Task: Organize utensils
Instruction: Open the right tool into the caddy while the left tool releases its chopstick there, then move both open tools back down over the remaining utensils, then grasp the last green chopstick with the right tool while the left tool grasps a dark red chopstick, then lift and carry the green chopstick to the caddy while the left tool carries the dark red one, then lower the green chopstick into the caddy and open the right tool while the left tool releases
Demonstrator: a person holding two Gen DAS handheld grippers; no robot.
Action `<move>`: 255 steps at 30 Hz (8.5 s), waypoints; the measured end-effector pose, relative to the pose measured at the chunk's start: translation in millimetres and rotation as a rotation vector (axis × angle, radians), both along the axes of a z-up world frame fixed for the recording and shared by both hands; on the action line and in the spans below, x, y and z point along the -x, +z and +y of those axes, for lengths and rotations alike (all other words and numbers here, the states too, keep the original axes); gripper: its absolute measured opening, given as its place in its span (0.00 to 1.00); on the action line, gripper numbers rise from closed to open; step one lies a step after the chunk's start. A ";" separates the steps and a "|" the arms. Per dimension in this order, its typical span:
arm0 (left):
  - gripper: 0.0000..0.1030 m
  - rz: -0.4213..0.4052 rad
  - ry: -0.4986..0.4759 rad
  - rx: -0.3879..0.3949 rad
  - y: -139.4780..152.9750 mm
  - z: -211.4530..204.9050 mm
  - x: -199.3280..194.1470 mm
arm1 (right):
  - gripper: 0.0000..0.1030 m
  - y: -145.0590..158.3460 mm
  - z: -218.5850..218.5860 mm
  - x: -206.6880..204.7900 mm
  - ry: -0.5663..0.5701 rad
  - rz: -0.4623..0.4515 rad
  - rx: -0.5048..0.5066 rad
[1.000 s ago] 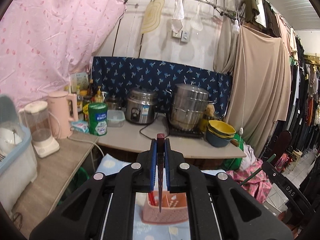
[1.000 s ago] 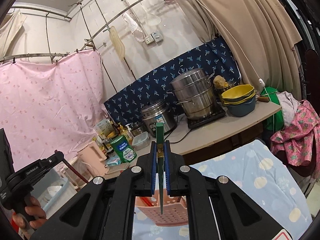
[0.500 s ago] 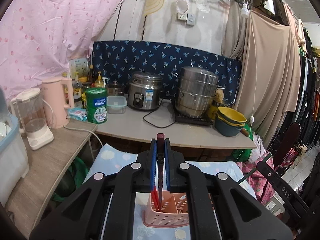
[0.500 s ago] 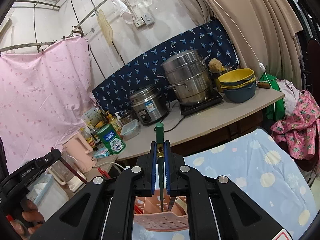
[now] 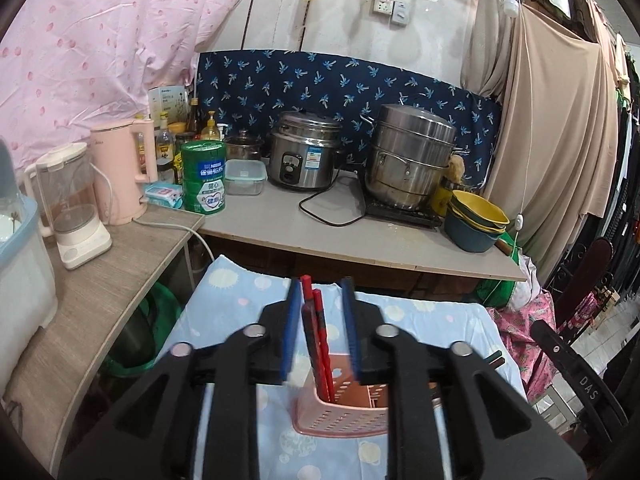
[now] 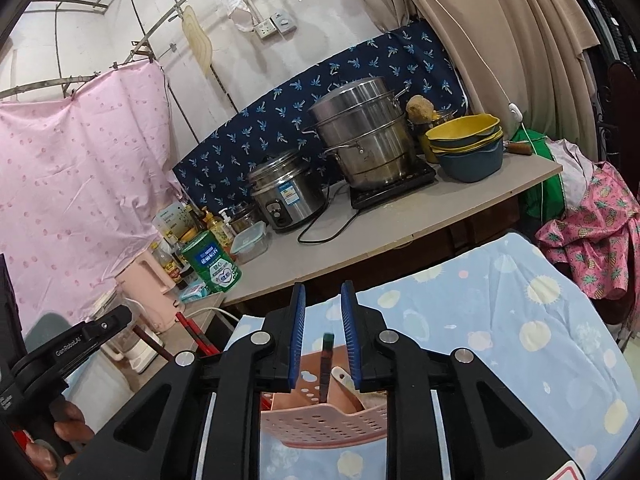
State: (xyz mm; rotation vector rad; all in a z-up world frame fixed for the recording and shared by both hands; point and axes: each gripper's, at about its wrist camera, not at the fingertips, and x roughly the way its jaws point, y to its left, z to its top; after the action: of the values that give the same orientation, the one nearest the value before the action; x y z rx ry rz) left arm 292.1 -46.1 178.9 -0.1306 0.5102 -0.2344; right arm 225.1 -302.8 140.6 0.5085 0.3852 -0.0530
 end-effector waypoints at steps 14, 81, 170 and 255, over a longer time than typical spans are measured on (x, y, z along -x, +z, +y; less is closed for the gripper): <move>0.44 0.031 -0.019 -0.016 -20.2 15.7 49.5 | 0.32 -8.3 15.9 62.4 0.040 0.021 0.022; 0.52 0.486 -0.202 -0.220 -221.6 1.8 222.8 | 0.25 -200.8 112.8 222.9 0.252 0.562 0.214; 0.07 0.266 -0.159 -0.108 -122.0 26.6 194.4 | 0.07 -86.4 65.6 212.2 0.131 0.247 0.162; 0.41 0.014 -0.076 -0.002 -8.6 -17.5 -0.9 | 0.31 10.7 17.6 -14.8 0.024 0.002 0.082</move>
State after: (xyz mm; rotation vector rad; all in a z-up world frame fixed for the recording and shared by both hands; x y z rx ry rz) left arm 293.0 -63.6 170.3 -0.1111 0.5297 -0.3071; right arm 239.9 -285.2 151.3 0.4230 0.3898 -0.0464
